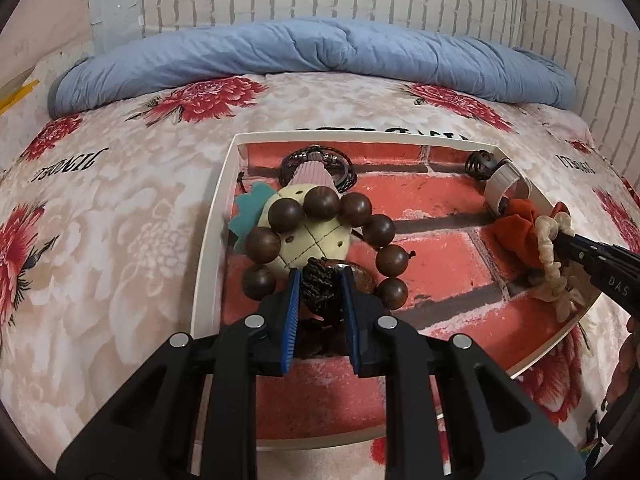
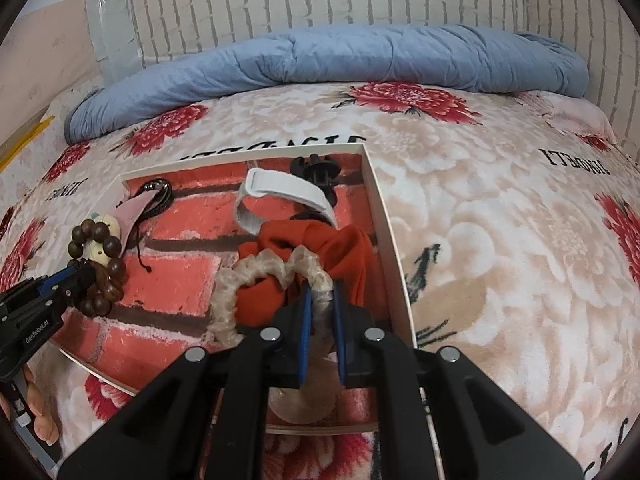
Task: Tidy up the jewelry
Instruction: 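Carry pendant in left tool and pearl scrunchie in right tool into the tray, open both, then move both open tools away from the tray toward the rainbow clip and black hair tie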
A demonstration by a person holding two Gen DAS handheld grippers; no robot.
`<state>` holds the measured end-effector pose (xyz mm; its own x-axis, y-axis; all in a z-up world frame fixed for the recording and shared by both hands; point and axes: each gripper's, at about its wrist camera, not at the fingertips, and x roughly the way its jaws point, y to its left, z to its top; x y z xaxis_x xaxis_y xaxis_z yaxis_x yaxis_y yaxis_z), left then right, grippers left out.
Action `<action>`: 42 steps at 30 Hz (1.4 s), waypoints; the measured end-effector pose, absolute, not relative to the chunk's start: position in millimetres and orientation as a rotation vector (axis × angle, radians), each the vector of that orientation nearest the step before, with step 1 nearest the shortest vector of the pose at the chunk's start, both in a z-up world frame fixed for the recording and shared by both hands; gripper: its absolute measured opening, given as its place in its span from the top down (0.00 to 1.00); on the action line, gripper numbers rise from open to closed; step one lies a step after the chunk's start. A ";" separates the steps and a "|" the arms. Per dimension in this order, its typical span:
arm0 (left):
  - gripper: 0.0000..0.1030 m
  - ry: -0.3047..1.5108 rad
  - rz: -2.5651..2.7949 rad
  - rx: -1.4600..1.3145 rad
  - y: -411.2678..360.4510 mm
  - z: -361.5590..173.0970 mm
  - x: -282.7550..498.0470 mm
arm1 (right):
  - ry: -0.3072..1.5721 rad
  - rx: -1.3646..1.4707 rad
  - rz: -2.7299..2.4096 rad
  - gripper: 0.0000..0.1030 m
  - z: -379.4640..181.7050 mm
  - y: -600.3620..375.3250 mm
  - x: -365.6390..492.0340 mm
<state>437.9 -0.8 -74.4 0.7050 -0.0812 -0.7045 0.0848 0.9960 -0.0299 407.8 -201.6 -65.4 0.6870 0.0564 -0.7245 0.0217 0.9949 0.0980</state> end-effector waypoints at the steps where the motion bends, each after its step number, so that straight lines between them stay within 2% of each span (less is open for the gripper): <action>1: 0.81 0.782 -0.092 0.007 -1.0 -74.8 437.2 | 0.820 0.100 0.020 0.89 -65.9 -201.3 408.2; 10: 0.80 0.788 -0.092 0.005 0.0 -76.3 435.5 | 0.868 0.093 0.041 0.87 -65.1 -201.1 406.2; 12: 0.70 0.791 -0.098 0.001 0.7 -76.4 434.1 | 0.884 0.095 0.049 0.86 -63.6 -202.0 406.2; 13: 0.60 0.791 -0.098 0.001 0.7 -76.0 432.1 | 0.890 0.095 0.049 0.86 -63.1 -202.6 406.0; 15: 0.48 0.783 -0.079 0.011 0.6 -74.5 430.4 | 0.902 0.094 0.051 0.86 -61.9 -203.0 405.0; 16: 0.40 0.778 -0.081 0.012 0.7 -72.6 427.2 | 0.905 0.101 0.061 0.77 -60.5 -203.1 403.0; 17: 0.38 0.777 -0.088 0.006 0.7 -70.8 424.6 | 0.903 0.106 0.067 0.62 -58.7 -203.3 400.6; 19: 0.34 0.774 -0.095 0.002 0.3 -67.5 418.9 | 0.890 0.101 0.076 0.52 -53.8 -202.8 394.2; 21: 0.27 0.769 -0.095 0.007 -2.0 -63.2 410.6 | 0.876 0.090 0.085 0.47 -47.8 -202.7 387.0; 23: 0.18 0.755 -0.088 0.010 -3.6 -56.8 400.5 | 0.846 0.081 0.078 0.35 -37.8 -207.0 376.0; 24: 0.16 0.747 -0.086 0.007 -4.1 -52.8 395.0 | 0.824 0.076 0.071 0.32 -31.0 -211.0 367.9; 26: 0.10 0.734 -0.084 0.004 -4.4 -44.8 383.9 | 0.797 0.069 0.052 0.21 -21.6 -218.0 356.7; 29: 0.07 0.723 -0.079 0.004 -6.2 -35.5 366.7 | 0.770 0.064 0.013 0.17 -8.1 -235.2 336.9; 32: 0.05 0.716 -0.074 0.003 -8.7 -25.9 341.6 | 0.752 0.080 -0.033 0.10 1.0 -254.6 316.5; 42: 0.05 0.746 -0.119 -0.022 -42.5 -23.7 270.3 | 0.753 0.033 -0.124 0.10 -11.8 -297.2 243.2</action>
